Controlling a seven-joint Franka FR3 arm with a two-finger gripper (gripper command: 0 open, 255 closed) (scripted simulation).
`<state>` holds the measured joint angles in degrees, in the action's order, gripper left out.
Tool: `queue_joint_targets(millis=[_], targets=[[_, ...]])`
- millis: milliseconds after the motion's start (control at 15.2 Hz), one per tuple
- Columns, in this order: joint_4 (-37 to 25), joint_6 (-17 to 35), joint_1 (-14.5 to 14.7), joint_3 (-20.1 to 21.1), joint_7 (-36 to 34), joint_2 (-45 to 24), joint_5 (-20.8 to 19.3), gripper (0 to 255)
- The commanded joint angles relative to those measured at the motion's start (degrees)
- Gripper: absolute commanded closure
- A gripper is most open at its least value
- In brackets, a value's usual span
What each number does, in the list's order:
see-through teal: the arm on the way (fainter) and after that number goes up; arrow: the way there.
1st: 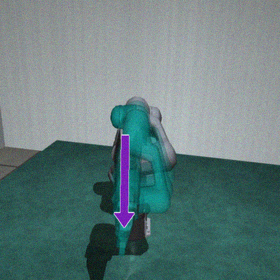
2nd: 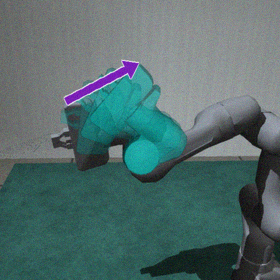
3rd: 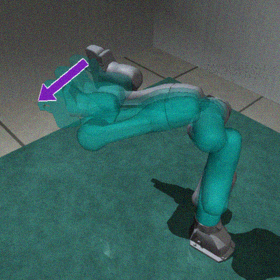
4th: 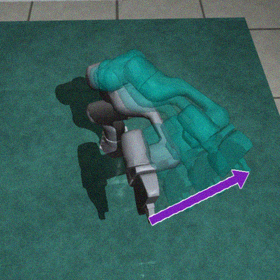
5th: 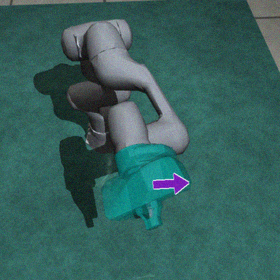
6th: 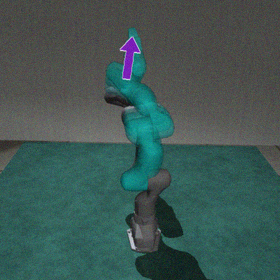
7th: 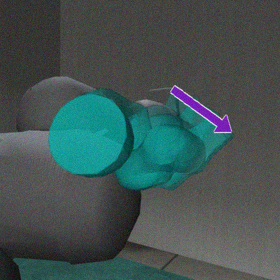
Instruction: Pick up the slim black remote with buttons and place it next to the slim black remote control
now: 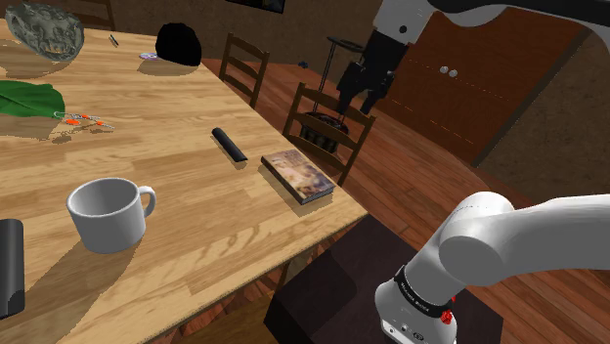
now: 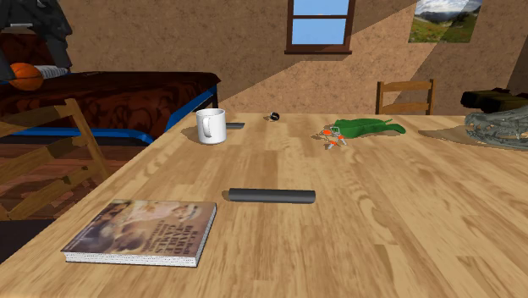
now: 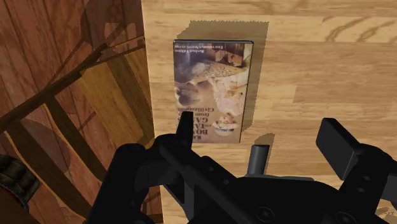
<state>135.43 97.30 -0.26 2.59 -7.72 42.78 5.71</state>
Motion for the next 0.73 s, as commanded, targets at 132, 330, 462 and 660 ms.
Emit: queue_joint_targets(millis=[132,330,462,660], targets=[[-0.4,3.2,0.0,0.7,-0.6,-3.9,0.3,0],[-1.6,7.7,0.0,1.6,-1.4,-10.0,0.7,0],[-2.8,10.5,0.0,2.2,-2.0,-14.2,0.8,0],[-5.2,14.3,0.0,3.0,-2.9,-20.7,0.8,0]])
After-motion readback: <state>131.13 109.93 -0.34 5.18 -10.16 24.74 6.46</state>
